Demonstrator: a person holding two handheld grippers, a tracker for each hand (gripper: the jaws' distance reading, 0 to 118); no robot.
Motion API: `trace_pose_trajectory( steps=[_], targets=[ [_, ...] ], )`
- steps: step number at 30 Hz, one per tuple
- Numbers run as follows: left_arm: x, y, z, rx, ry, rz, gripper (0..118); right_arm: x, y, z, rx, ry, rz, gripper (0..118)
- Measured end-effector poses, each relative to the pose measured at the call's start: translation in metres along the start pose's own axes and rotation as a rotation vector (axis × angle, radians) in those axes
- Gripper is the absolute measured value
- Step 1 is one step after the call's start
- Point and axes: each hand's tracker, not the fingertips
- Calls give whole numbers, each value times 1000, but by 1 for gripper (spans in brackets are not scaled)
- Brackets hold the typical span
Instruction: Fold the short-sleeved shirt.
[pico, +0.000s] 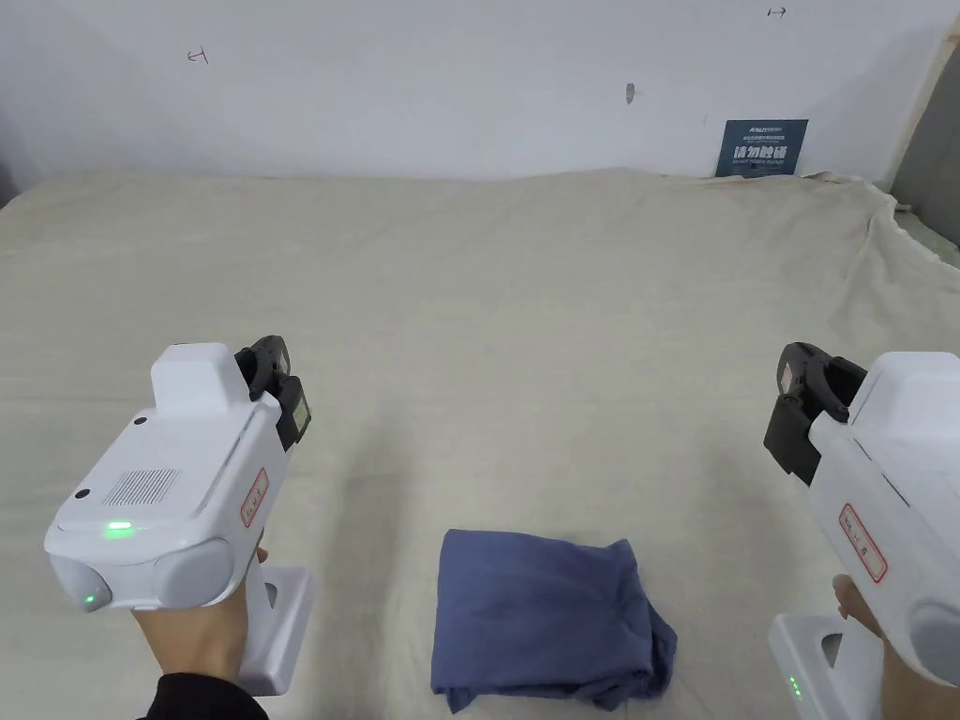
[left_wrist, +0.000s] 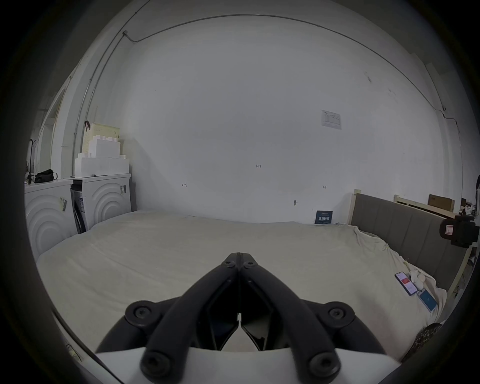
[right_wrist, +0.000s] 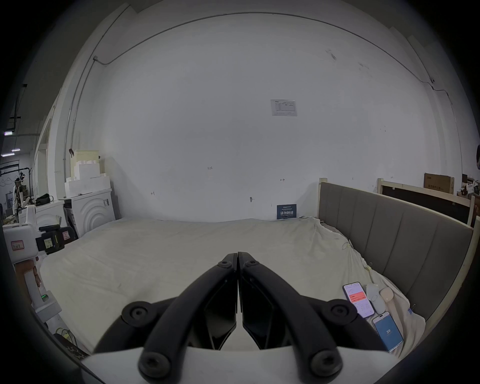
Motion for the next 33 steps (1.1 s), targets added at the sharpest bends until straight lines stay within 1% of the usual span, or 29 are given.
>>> trace_pose_trajectory(
  steps=[10,15,18,20,22,24,26,29,33],
  targets=[
    [0,-5,1,-14,5,12,0,-2,-2,0,6,18,-9,0],
    [-1,-11,0,-24,8,11,0,-7,-15,-7,7,42,-17,0],
    [-2,-15,-1,-35,8,12,0,-13,-30,-14,-5,50,-9,0],
    [-3,-18,-1,-42,7,15,0,-29,-50,-33,-34,59,-2,0],
    [-4,-22,-2,-54,5,14,0,-36,-66,-39,-73,62,8,0],
    [-5,-27,-2,-69,2,15,0,-50,-81,-42,-119,82,16,0],
    [-7,-32,-2,-86,-1,19,0,-56,-103,-47,-183,93,2,0],
    [-9,-41,-2,-116,-11,27,0,-68,-136,-51,-262,104,3,0],
    [-10,-53,-2,-156,-25,33,0,-72,-179,-60,-337,118,-3,0]
  ],
)
